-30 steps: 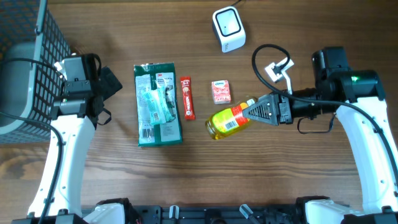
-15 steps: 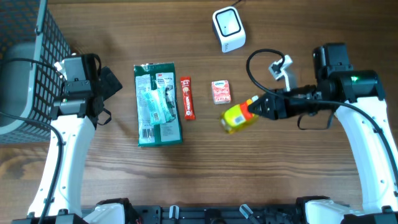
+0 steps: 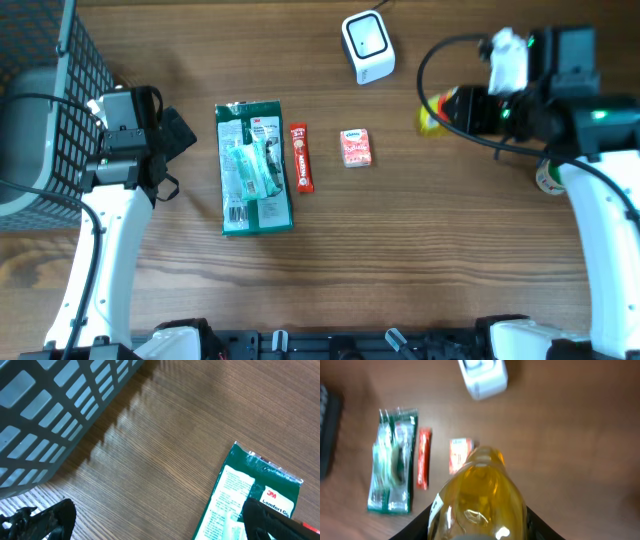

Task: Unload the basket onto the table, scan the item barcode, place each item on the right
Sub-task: 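Carry the Vim bottle up to the white scanner and hold it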

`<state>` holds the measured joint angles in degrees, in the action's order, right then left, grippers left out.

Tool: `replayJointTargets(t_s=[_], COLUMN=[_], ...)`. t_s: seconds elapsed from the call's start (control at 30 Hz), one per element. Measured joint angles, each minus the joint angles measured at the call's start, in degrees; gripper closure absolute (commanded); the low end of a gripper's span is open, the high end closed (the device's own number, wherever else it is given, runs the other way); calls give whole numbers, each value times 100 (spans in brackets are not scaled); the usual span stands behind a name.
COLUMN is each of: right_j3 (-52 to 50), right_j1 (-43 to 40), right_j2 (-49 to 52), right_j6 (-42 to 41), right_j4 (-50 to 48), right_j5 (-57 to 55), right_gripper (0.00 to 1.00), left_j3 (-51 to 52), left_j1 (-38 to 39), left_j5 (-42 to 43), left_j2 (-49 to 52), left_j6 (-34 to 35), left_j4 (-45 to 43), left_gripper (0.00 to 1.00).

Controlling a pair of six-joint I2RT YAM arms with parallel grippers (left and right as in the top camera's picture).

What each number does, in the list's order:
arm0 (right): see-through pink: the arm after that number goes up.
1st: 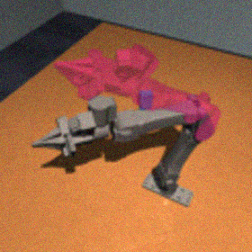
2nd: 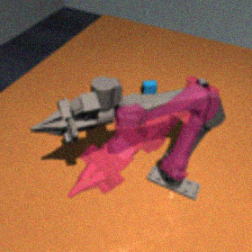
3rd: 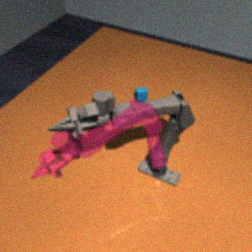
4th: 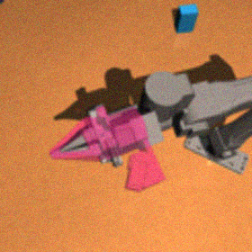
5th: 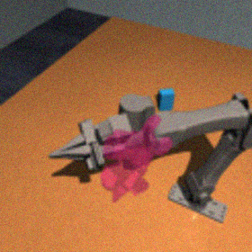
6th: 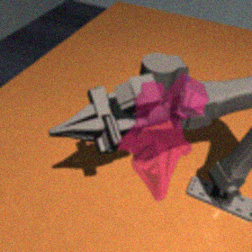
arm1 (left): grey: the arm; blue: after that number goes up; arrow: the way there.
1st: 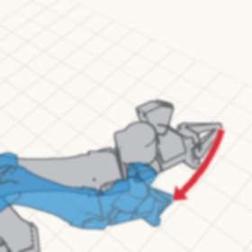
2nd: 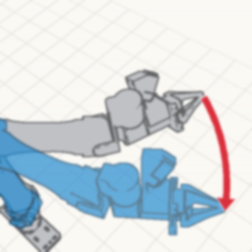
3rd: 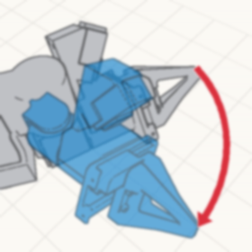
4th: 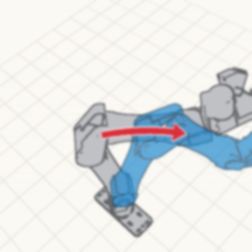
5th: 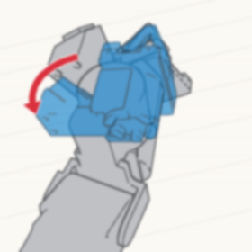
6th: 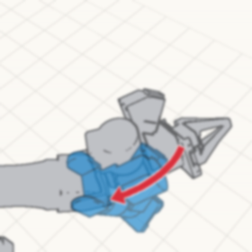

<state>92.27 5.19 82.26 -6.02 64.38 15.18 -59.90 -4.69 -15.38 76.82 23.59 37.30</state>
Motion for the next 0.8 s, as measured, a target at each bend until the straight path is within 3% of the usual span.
replayJointTargets(t_s=[0.2,0.43,0.8], right_j3=[1711,1814,1812], right_j1=[566,1478,2247], right_j2=[422,1375,3237], right_j6=[229,1246,2907], right_j4=[197,-459,-2524], right_j5=[-807,-1882,-3727], right_gripper=[96,96,96], left_j3=[0,0,0], left_j1=[0,0,0], left_j5=[0,0,0], left_j2=[0,0,0], left_j6=[-2,0,0], left_j4=[-2,0,0], left_gripper=[0,0,0])
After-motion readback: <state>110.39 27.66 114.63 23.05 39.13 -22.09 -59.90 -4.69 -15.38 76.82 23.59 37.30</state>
